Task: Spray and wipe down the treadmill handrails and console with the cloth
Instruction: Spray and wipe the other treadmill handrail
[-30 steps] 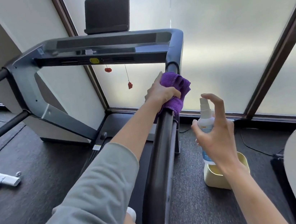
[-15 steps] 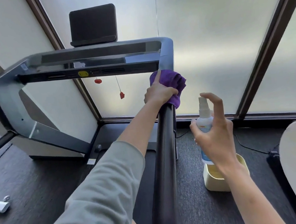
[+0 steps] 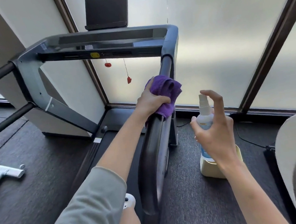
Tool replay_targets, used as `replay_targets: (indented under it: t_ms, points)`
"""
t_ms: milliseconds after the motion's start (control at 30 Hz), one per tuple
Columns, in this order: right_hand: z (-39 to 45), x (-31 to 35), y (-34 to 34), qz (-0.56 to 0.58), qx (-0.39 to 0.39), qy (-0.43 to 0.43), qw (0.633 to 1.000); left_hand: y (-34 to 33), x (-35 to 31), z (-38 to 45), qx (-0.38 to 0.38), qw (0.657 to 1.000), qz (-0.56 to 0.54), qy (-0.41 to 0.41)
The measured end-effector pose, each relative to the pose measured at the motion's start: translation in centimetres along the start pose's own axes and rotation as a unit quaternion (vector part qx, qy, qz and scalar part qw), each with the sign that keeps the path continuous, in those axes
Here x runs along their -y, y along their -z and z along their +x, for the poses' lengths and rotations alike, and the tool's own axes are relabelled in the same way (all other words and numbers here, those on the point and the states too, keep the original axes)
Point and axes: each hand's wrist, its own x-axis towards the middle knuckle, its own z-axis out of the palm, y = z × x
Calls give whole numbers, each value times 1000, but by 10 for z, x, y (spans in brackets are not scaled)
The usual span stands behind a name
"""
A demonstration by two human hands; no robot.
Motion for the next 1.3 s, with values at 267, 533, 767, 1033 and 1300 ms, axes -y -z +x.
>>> replay_targets:
  t_ms: [267, 533, 767, 1033, 1300]
  points:
    - [-39, 17, 17, 18, 10, 29, 999, 8, 25, -89, -18, 998, -39, -34]
    - [-74, 32, 26, 36, 53, 40, 997, 2, 60, -173, -107, 990, -71, -63]
    - [-107, 37, 35, 42, 96, 24, 994, 2, 66, -210, -183, 975, -116, -55]
    - [-153, 35, 36, -2, 150, 30, 988, 21, 115, -263, -314, 877, -362, -29]
    - [-160, 35, 12, 1, 139, 17, 990, 14, 137, -299, -302, 845, -439, -39]
